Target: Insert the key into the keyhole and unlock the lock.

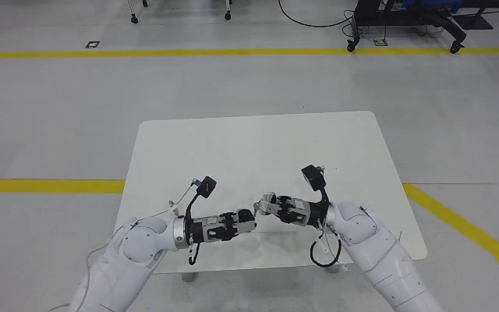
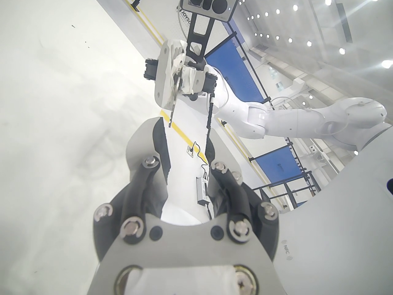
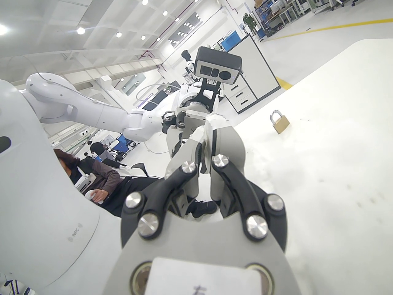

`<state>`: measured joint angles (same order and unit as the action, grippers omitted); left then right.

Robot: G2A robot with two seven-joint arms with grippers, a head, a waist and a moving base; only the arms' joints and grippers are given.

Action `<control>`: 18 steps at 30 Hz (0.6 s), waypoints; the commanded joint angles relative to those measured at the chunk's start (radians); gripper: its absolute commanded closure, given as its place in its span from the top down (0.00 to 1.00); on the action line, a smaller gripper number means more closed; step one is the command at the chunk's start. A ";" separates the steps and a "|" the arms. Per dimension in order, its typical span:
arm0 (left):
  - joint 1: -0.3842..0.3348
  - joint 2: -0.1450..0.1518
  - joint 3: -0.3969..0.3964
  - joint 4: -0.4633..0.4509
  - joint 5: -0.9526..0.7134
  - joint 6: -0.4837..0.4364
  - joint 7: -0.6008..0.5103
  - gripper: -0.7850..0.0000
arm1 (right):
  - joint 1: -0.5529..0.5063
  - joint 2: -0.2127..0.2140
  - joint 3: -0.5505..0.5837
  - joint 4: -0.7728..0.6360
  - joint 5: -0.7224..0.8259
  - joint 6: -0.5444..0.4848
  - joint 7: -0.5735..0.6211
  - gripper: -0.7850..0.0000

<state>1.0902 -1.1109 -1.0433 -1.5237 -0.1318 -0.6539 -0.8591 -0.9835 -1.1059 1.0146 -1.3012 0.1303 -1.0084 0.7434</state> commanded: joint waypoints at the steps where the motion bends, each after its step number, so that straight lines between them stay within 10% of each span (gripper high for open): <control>1: 0.000 -0.001 0.003 0.000 0.001 0.001 0.004 0.18 | 0.002 0.000 -0.004 0.000 -0.004 0.002 -0.002 0.00; 4: -0.001 -0.001 0.007 0.001 0.001 0.004 0.006 0.00 | 0.004 0.000 -0.007 0.002 -0.007 0.003 -0.006 0.00; 18: 0.016 0.009 -0.026 -0.006 0.008 0.027 0.008 0.00 | 0.002 0.007 -0.009 -0.005 -0.023 -0.004 -0.005 0.00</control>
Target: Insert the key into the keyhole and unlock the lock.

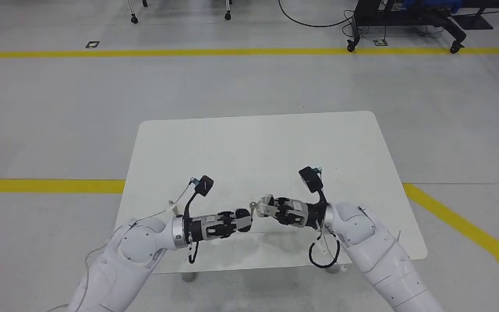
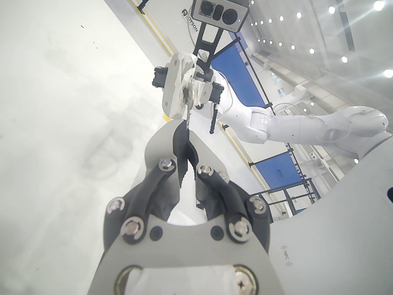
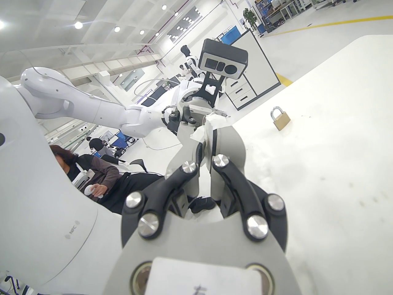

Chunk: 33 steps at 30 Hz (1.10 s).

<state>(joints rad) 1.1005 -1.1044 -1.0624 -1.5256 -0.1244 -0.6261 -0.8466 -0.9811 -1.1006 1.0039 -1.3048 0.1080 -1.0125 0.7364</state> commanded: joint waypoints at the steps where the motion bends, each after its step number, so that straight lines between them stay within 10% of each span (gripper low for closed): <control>1: 0.010 0.005 -0.014 -0.008 0.000 0.001 -0.011 0.00 | -0.003 0.003 0.004 -0.004 -0.001 0.000 0.004 0.00; 3: 0.018 0.010 -0.028 -0.016 -0.001 0.005 -0.030 0.00 | -0.006 0.006 0.007 -0.009 -0.001 0.000 0.012 0.00; 5: 0.021 0.017 -0.037 -0.025 0.005 0.022 -0.076 0.00 | -0.007 0.010 0.009 -0.015 -0.004 0.000 0.029 0.36; 7: 0.020 0.024 -0.049 -0.033 0.014 0.051 -0.131 0.00 | -0.007 0.014 0.009 -0.016 0.001 0.000 0.055 0.92; 8: 0.019 0.028 -0.057 -0.039 0.015 0.062 -0.157 0.00 | -0.006 0.016 0.009 -0.015 0.009 0.000 0.065 0.95; 11: 0.008 0.044 -0.076 -0.055 0.041 0.114 -0.292 0.00 | 0.001 0.024 0.027 0.004 0.003 0.000 0.065 0.92; 15: 0.017 0.060 -0.113 -0.080 0.106 0.130 -0.342 0.00 | 0.011 0.030 0.016 -0.004 -0.088 0.024 0.095 0.58; 19: 0.030 0.070 -0.126 -0.105 0.111 0.134 -0.370 0.00 | 0.029 0.028 -0.015 -0.002 -0.156 0.050 0.110 0.75; 24: 0.037 0.074 -0.109 -0.127 0.124 0.143 -0.380 0.00 | 0.047 0.018 -0.057 -0.005 -0.186 0.061 0.097 0.51; 33: 0.014 0.071 -0.056 -0.124 0.128 0.158 -0.366 0.00 | 0.071 0.009 -0.105 0.012 -0.177 0.040 0.091 0.44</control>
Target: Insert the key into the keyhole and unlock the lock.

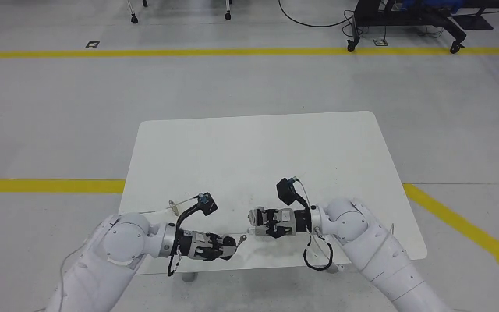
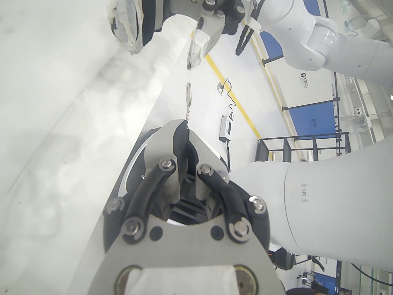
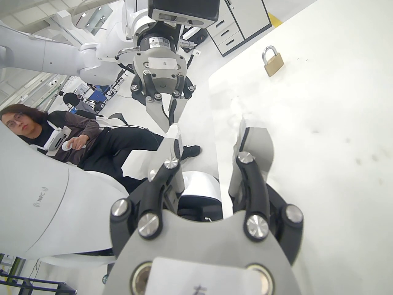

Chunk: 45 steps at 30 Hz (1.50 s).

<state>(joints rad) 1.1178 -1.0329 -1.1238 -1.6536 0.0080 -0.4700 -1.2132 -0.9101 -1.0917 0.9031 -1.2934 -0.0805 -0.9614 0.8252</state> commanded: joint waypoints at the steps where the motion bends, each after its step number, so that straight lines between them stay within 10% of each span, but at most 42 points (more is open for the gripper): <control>1: -0.007 -0.001 0.010 0.007 -0.006 0.003 0.002 0.00 | 0.001 0.001 -0.009 0.002 0.024 -0.023 0.011 0.42; 15: -0.045 -0.004 0.057 0.040 -0.029 0.010 0.026 0.00 | 0.044 0.037 -0.106 -0.003 0.081 -0.034 0.000 0.30; 20: -0.050 -0.002 0.062 0.048 -0.036 0.010 0.029 0.00 | 0.058 0.050 -0.136 -0.005 0.092 -0.044 -0.011 0.00; 45: -0.048 0.011 0.054 0.061 -0.101 0.003 0.054 0.00 | 0.085 0.094 -0.197 -0.022 0.122 -0.051 -0.017 0.00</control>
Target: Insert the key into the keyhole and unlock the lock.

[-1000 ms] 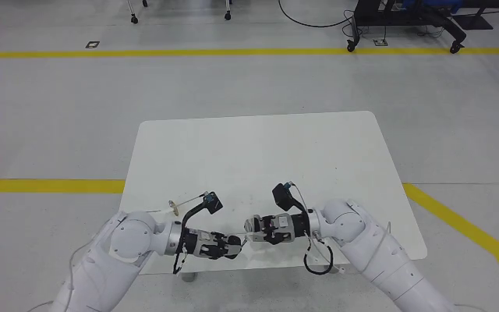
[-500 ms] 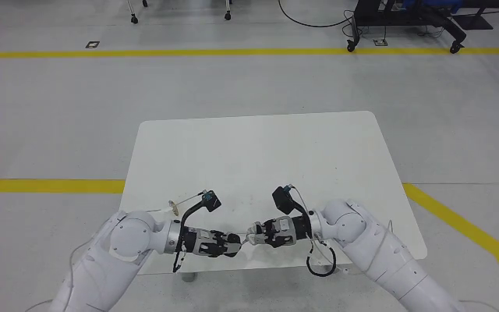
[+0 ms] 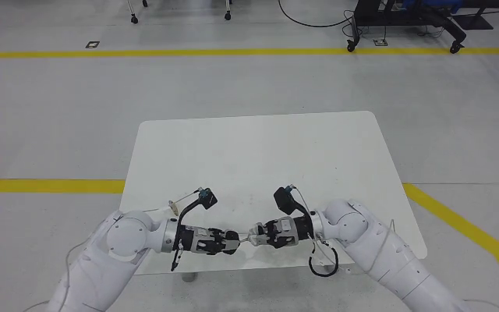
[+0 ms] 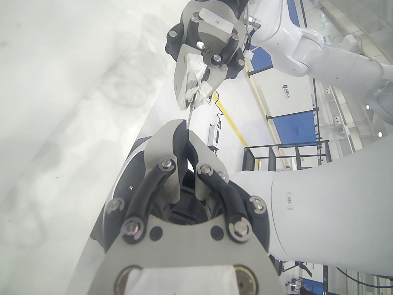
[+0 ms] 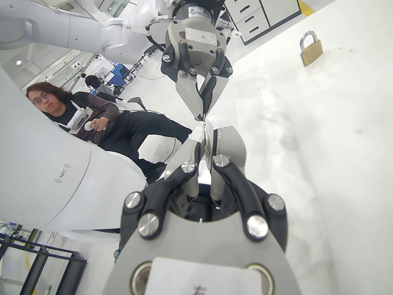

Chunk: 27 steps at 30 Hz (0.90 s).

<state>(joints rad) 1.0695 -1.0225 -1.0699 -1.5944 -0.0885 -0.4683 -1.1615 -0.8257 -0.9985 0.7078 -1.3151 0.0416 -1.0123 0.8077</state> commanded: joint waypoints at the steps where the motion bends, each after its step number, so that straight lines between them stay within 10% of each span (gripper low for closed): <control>1: 0.000 0.000 0.000 0.002 -0.008 0.003 0.003 0.03 | 0.001 0.001 -0.003 -0.001 0.001 0.000 0.000 0.00; 3: -0.001 0.001 -0.001 0.003 -0.018 0.003 0.004 0.84 | 0.001 0.003 -0.003 -0.001 0.006 0.000 0.000 0.00; 4: -0.001 0.002 -0.003 0.004 -0.021 0.004 0.003 1.00 | 0.000 0.004 0.000 -0.001 0.013 0.000 -0.001 0.00; 27: 0.164 0.039 -0.135 0.061 -0.179 -0.100 0.009 1.00 | -0.181 0.069 0.324 -0.115 0.279 0.000 -0.075 0.00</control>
<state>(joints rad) 1.2336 -0.9832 -1.2049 -1.5333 -0.2654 -0.5679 -1.1524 -1.0067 -0.9299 1.0317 -1.4297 0.3208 -1.0123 0.7331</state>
